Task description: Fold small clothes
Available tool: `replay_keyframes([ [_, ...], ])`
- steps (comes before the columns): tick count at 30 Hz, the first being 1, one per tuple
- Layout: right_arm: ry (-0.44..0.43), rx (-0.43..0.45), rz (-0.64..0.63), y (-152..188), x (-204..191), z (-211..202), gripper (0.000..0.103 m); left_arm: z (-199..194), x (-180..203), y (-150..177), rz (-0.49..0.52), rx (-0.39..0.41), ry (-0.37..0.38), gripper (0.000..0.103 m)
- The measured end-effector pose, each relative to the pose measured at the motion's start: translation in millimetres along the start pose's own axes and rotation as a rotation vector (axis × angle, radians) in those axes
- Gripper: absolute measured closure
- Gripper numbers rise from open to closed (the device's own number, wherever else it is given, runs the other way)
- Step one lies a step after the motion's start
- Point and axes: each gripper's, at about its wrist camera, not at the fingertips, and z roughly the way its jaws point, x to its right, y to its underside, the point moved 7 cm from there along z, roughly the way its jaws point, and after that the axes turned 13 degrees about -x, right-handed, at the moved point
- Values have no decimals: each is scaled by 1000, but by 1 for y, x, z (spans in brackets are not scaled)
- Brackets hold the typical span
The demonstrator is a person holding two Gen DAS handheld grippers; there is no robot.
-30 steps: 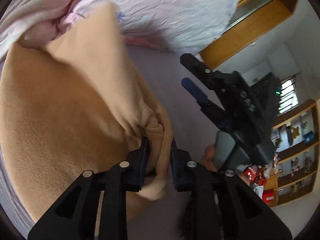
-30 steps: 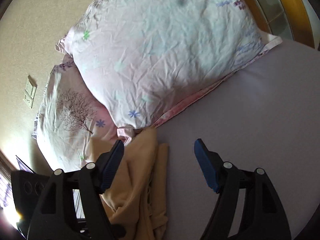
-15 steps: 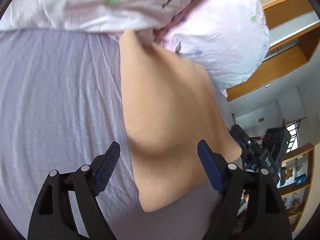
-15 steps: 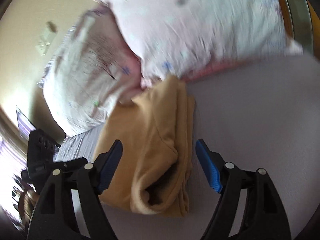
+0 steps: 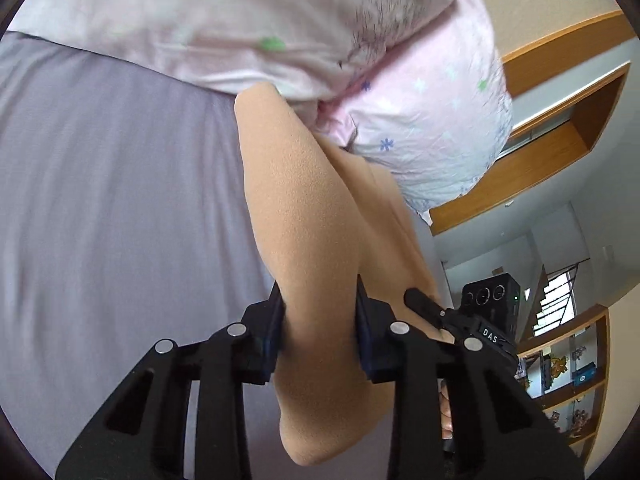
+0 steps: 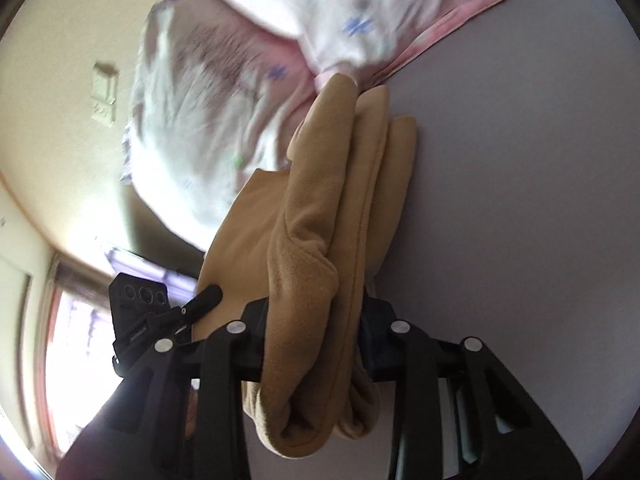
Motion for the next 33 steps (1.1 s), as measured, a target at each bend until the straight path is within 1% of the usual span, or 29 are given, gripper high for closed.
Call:
replay_keyframes([
  [1, 4, -32, -29, 9, -8, 13, 70, -12, -8, 9, 1, 17, -20, 71],
  [2, 25, -59, -56, 16, -13, 23, 66, -18, -14, 17, -1, 24, -42, 71],
  [3, 63, -82, -84, 23, -17, 31, 58, -23, -23, 26, -5, 16, -65, 71],
  [5, 129, -66, -106, 28, -20, 28, 49, -26, -33, 35, -15, 12, -101, 70],
  [6, 147, -21, -102, 24, -23, 16, 43, -36, -33, 40, 3, 37, -117, 70],
  [8, 146, 106, -104, 11, -29, -10, 41, -50, -26, 40, 61, 102, -164, 70],
  [9, 149, 163, -101, 0, -34, -23, 41, -56, -15, 41, 113, 141, -187, 65],
  [10, 154, 185, -102, -8, -38, -26, 41, -59, -2, 42, 165, 169, -200, 61],
  [11, 166, 194, -105, -18, -41, -26, 41, -60, 9, 44, 205, 182, -206, 51],
  [12, 186, 188, -108, -29, -45, -19, 41, -58, 22, 46, 261, 183, -214, 47],
  [14, 215, 153, -108, -42, -47, -4, 41, -44, 42, 50, 346, 160, -245, 47],
  [15, 232, 123, -102, -51, -47, 9, 42, -39, 47, 53, 370, 145, -254, 45],
  [16, 249, 94, -99, -57, -46, 22, 48, -31, 49, 55, 385, 123, -263, 45],
  [17, 271, 69, -96, -60, -43, 34, 90, -24, 49, 55, 386, 104, -270, 45],
  [18, 305, 52, -80, -60, -36, 42, 98, -16, 47, 55, 381, 79, -284, 45],
  [19, 336, 61, -47, -59, -29, 43, 98, -13, 42, 58, 376, 62, -297, 45],
  [20, 343, 75, -26, -55, -25, 38, 98, -11, 40, 59, 373, 53, -303, 45],
  [22, 362, 116, -12, -43, -20, 25, 96, -19, 39, 66, 369, 58, -292, 45],
  [23, 403, 148, -27, -33, -22, 14, 89, -23, 38, 69, 359, 62, -296, 41],
  [24, 433, 183, -59, -22, -28, 2, 78, -28, 35, 74, 351, 62, -301, 34],
  [25, 420, 199, -84, -11, -35, -6, 67, -32, 33, 79, 339, 62, -310, 32],
  [26, 385, 199, -106, -3, -43, -13, 41, -35, 31, 83, 324, 64, -319, 27],
  [27, 340, 195, -133, 15, -53, -17, 31, -39, 28, 90, 301, 64, -333, 21],
  [28, 314, 183, -165, 34, -61, -19, 30, -42, 25, 96, 278, 63, -347, 17],
  [29, 303, 167, -200, 49, -69, -18, 28, -45, 20, 102, 245, 65, -380, 9],
  [30, 312, 147, -239, 72, -77, -17, 19, -46, 16, 107, 221, 69, -419, 5],
  [31, 337, 135, -259, 84, -82, -14, 13, -47, 13, 112, 204, 71, -465, 5],
  [32, 394, 116, -278, 102, -83, -9, 3, -46, 10, 116, 190, 71, -516, 3],
  [33, 455, 116, -287, 116, -81, -6, 2, -45, 7, 120, 181, 68, -577, 1],
])
